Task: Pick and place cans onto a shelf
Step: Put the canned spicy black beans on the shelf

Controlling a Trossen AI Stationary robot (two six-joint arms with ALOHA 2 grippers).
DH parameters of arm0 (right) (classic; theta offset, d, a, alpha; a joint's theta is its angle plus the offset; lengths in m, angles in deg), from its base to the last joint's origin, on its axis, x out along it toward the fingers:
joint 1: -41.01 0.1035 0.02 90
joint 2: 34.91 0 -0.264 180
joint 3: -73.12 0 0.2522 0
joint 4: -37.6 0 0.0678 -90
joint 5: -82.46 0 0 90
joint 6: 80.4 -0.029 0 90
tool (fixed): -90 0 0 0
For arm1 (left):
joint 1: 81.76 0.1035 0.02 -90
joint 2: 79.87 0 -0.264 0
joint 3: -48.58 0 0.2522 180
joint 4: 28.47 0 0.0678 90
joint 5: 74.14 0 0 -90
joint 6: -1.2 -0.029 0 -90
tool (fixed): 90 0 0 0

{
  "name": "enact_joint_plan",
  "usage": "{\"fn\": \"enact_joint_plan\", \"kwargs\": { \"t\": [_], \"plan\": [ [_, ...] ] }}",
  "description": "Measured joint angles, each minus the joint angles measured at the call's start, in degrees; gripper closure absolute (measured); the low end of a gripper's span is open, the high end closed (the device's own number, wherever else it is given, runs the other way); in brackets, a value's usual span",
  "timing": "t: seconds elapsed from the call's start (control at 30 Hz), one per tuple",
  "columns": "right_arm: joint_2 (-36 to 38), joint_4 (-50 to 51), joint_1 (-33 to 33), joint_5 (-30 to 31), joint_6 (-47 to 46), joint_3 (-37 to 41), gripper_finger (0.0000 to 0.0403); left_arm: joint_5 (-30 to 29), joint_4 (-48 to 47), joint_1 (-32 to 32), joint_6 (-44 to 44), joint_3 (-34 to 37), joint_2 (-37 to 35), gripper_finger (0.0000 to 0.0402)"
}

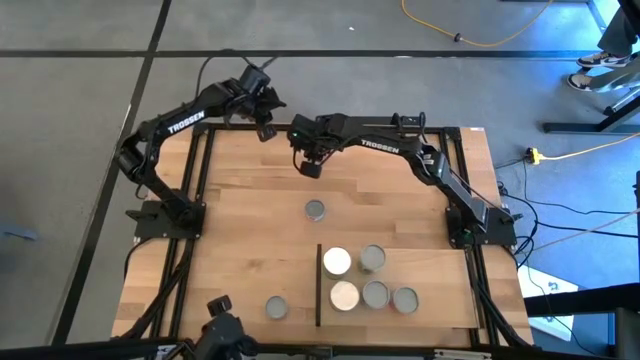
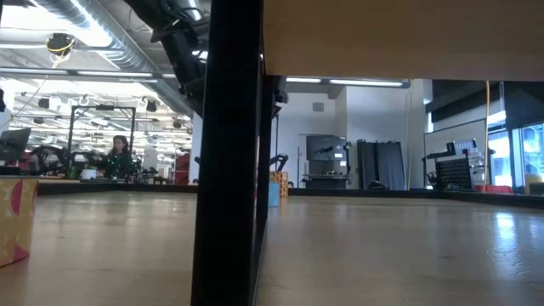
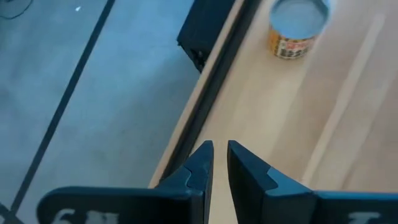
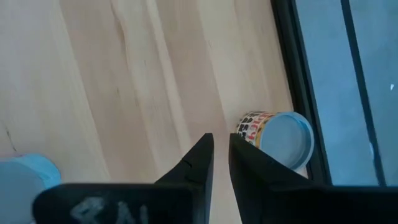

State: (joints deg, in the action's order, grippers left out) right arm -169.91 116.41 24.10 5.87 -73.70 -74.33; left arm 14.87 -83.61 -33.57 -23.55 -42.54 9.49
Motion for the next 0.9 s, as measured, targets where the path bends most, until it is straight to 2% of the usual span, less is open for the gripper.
{"fn": "enact_joint_plan", "kwargs": {
  "t": [0.27,0.43,0.5,0.6,0.7,0.8,0.9],
  "plan": [
    [0.00,-0.11,0.20,-0.83,-6.27,0.00,0.0351,2.05,0.25,3.79,-3.59,0.00,0.00,0.0363],
    [0.00,-0.45,0.49,-1.62,-6.65,0.00,0.0373,3.02,1.21,6.13,-8.14,0.00,0.00,0.0363],
    [0.00,-0.74,0.61,-1.64,-6.48,0.00,0.0385,8.22,1.04,7.58,-10.06,0.00,0.00,0.0363],
    [0.00,-1.66,0.72,-2.07,-7.70,0.00,0.0396,22.21,-1.31,10.56,-13.47,-0.02,0.00,0.0363],
    [0.04,-3.47,0.72,-6.15,-7.96,0.00,0.0394,32.92,-5.34,13.58,-17.16,-0.02,0.00,0.0363],
    [0.04,-5.70,0.72,-7.46,-8.17,0.00,0.0376,37.29,-10.25,15.68,-22.09,-0.02,0.00,0.0363],
    [-0.03,-7.10,0.74,-5.78,-10.28,0.00,0.0352,39.10,-13.16,17.26,-24.01,-0.02,0.00,0.0363]
  ]
}}
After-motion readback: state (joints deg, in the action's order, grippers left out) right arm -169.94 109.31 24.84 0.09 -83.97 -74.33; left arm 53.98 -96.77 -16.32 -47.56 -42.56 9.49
